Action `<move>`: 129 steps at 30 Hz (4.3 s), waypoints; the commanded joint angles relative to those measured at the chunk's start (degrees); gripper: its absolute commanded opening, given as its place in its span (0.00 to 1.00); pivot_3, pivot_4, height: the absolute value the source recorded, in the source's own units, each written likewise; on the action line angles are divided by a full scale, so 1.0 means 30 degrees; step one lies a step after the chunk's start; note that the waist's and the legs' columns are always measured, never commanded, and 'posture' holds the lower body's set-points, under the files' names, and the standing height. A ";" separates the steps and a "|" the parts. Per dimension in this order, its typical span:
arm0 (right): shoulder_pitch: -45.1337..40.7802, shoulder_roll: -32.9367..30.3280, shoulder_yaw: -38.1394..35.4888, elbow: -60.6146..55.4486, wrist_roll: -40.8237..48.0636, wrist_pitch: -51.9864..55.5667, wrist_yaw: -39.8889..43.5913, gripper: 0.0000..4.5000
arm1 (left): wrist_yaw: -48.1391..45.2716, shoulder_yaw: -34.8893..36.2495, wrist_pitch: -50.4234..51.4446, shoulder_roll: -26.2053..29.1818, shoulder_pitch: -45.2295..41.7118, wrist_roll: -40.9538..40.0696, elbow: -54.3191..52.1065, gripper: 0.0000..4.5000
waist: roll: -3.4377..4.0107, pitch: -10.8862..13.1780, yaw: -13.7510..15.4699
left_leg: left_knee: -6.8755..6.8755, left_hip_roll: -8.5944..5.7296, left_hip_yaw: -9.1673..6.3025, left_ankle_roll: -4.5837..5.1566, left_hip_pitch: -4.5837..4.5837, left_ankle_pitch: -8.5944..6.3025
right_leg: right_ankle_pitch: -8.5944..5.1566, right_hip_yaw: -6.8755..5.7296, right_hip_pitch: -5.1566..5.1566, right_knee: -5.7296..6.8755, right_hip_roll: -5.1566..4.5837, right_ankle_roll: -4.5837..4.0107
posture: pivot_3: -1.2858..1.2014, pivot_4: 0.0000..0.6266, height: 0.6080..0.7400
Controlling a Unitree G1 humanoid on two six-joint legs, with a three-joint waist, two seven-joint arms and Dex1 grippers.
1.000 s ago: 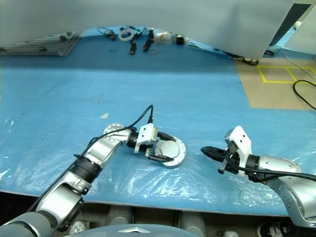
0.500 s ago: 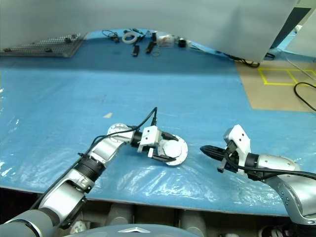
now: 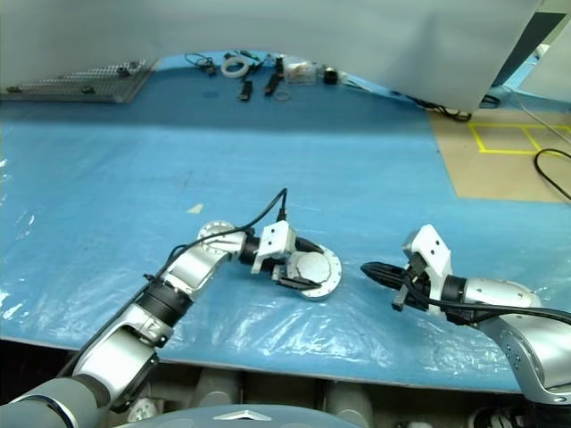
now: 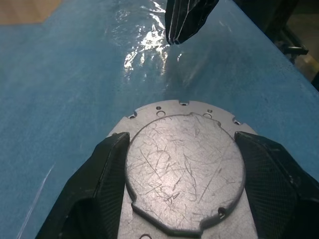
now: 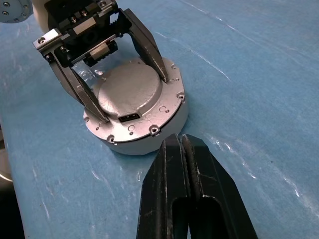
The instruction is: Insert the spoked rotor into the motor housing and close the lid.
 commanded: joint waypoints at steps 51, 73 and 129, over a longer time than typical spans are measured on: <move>-0.1330 0.0071 -0.0347 -0.0065 0.1452 0.1774 -0.0619 0.00 | 0.0280 -0.0328 -0.1187 0.0691 0.0114 0.0903 0.1169 0.69 | 0.0000 0.0000 -0.0068 | -0.0028 -0.0022 -0.0009 0.0000 -0.0021 0.0000 | -0.0035 0.0005 -0.0013 -0.0002 0.0000 0.0042 | 0.52 0.24 1.00; -0.1385 0.0061 0.0073 0.0190 0.0966 0.1036 -0.0238 0.00 | -0.0393 0.0745 0.0379 0.0371 -0.0206 -0.0913 0.0476 1.00 | -0.0002 0.0003 -0.0079 | -0.0052 -0.0024 -0.0009 -0.0001 -0.0038 0.0000 | -0.0038 0.0002 -0.0033 -0.0013 0.0003 0.0042 | 0.52 0.24 1.00; -0.7795 0.2156 0.8567 0.4949 -0.5833 -0.5752 0.4379 1.00 | 0.2346 0.8005 0.7216 0.7486 0.8827 -0.7472 -1.1549 1.00 | -0.0019 0.0013 -0.0638 | -0.0007 0.0003 -0.0004 0.0008 -0.0115 0.0007 | -0.0029 -0.0012 -0.0223 0.0072 0.0037 0.0036 | 0.52 0.24 1.00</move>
